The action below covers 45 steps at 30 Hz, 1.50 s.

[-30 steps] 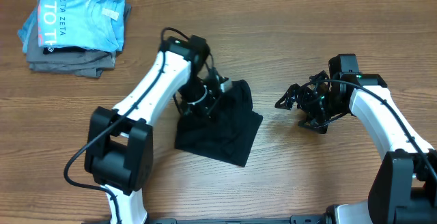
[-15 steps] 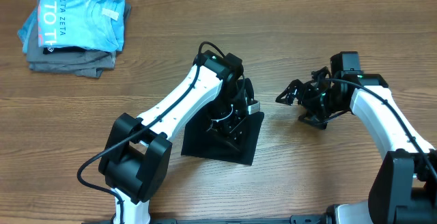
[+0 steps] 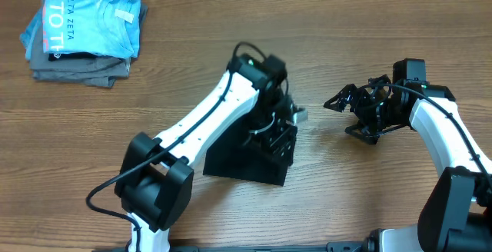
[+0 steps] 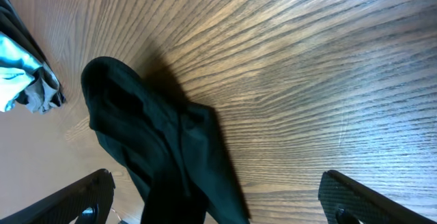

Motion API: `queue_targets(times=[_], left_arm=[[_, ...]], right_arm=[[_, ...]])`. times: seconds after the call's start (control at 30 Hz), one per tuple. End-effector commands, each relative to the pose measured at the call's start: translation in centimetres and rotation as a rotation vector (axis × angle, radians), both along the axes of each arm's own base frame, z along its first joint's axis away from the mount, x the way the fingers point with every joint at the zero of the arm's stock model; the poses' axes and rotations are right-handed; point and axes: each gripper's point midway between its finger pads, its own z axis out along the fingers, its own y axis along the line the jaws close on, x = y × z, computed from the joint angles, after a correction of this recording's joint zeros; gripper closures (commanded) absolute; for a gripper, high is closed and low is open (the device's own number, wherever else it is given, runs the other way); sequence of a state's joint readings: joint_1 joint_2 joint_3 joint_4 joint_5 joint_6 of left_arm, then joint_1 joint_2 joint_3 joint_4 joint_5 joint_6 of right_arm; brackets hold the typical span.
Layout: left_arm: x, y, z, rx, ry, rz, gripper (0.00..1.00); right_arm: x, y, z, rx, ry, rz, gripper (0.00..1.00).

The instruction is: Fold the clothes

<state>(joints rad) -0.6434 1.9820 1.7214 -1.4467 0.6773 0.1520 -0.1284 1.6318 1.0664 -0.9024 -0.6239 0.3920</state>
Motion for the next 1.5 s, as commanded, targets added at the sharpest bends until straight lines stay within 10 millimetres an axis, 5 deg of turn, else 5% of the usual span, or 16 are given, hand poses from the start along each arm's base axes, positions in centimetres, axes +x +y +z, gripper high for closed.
queue_targets(times=[0.0, 0.13, 0.23, 0.3, 0.53, 0.73, 1.13, 1.47], left_arm=[[4.0, 0.7, 5.3, -0.063, -0.158, 0.115, 0.45], [9.5, 6.1, 5.9, 0.154, -0.256, 0.431, 0.34], [12.8, 11.9, 4.6, 0.377, -0.284, 0.714, 0.03], [13.8, 14.7, 3.7, 0.448, -0.279, 0.81, 0.0], [13.3, 19.0, -0.5, 0.571, -0.205, 0.877, 0.0], [11.4, 19.9, -3.9, 0.632, -0.138, 0.857, 0.0], [9.8, 20.0, -7.2, 0.665, -0.079, 0.883, 0.0], [9.8, 20.0, -7.2, 0.665, -0.079, 0.883, 0.0]], right_arm=[[0.8, 0.1, 1.0, 0.011, -0.03, 0.002, 0.0], [0.0, 0.1, 0.4, -0.038, -0.01, 0.04, 0.01], [-0.8, 0.1, -0.5, -0.157, 0.026, 0.08, 0.03], [-1.0, 1.7, -0.4, -0.196, 0.018, 0.139, 0.04], [-0.8, 9.9, 1.2, -0.359, -0.099, 0.285, 0.03], [-0.8, 12.6, 1.2, -0.433, -0.149, 0.265, 0.06], [-1.9, 15.4, -4.6, -0.438, -0.032, 0.339, 0.18], [-1.8, 13.6, -5.6, -0.507, 0.01, 0.301, 0.76]])
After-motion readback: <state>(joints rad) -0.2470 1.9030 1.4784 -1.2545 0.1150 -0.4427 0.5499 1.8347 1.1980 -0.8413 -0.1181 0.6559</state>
